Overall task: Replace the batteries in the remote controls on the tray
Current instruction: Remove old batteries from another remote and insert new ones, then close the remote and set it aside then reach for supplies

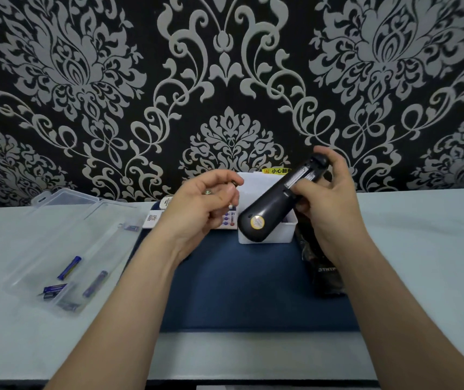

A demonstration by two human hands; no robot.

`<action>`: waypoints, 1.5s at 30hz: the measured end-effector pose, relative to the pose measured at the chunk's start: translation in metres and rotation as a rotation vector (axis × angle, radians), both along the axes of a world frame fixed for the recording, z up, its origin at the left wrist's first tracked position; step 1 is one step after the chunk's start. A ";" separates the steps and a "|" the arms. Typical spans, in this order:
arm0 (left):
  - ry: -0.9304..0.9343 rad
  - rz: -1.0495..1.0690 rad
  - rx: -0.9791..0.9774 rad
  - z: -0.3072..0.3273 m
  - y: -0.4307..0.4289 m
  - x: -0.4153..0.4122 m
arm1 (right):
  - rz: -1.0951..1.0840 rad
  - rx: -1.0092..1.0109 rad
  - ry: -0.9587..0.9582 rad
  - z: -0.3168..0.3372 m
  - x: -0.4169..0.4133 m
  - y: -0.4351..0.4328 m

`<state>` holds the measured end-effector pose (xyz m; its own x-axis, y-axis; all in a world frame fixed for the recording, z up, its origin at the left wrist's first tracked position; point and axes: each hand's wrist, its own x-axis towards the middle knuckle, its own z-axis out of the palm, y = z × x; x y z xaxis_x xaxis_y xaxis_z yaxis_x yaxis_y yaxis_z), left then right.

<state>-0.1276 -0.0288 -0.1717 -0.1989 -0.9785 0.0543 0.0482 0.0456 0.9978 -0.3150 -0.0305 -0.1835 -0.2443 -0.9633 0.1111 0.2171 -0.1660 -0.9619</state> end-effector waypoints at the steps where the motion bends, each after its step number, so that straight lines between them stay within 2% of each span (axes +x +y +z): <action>1: -0.054 0.025 0.003 -0.001 -0.002 -0.006 | -0.017 0.012 0.007 0.000 -0.003 0.000; 7: -0.471 0.292 -0.215 -0.013 -0.015 -0.032 | -0.066 0.087 0.030 0.000 -0.017 0.002; 11: -0.682 0.196 -0.249 -0.014 -0.023 -0.042 | -0.029 0.113 0.089 -0.003 -0.023 0.001; 15: -0.727 0.107 -0.313 -0.018 -0.020 -0.044 | -0.037 0.130 0.086 -0.001 -0.024 0.000; 18: -0.673 0.210 -0.313 -0.018 -0.018 -0.039 | -0.023 0.132 0.071 0.000 -0.023 0.001; 20: -0.554 0.256 -0.298 -0.013 -0.016 -0.036 | 0.000 0.123 0.074 0.000 -0.020 0.001; 23: -0.349 0.115 -0.174 -0.003 -0.007 -0.031 | 0.067 0.075 0.063 0.002 -0.008 0.002; 26: -0.423 -0.049 -0.113 -0.001 -0.002 -0.021 | 0.090 0.020 0.059 0.004 0.009 0.002; 32: -0.503 -0.019 -0.163 0.002 0.010 0.019 | 0.125 0.024 0.129 0.004 0.038 0.001; 39: -0.294 0.323 -0.231 0.008 0.025 0.085 | 0.476 0.203 0.363 0.013 0.078 0.006; 43: -0.219 0.433 -0.206 0.008 0.028 0.118 | 0.737 0.266 0.326 0.008 0.102 0.013; 45: -0.274 0.573 -0.190 0.009 0.032 0.143 | 0.733 0.249 0.270 0.007 0.115 0.016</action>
<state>0.0153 0.0031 -0.1630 0.3190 -0.9119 0.2582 -0.2907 0.1652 0.9425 -0.1996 -0.0147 -0.1770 0.4617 -0.8721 -0.1623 -0.0567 0.1535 -0.9865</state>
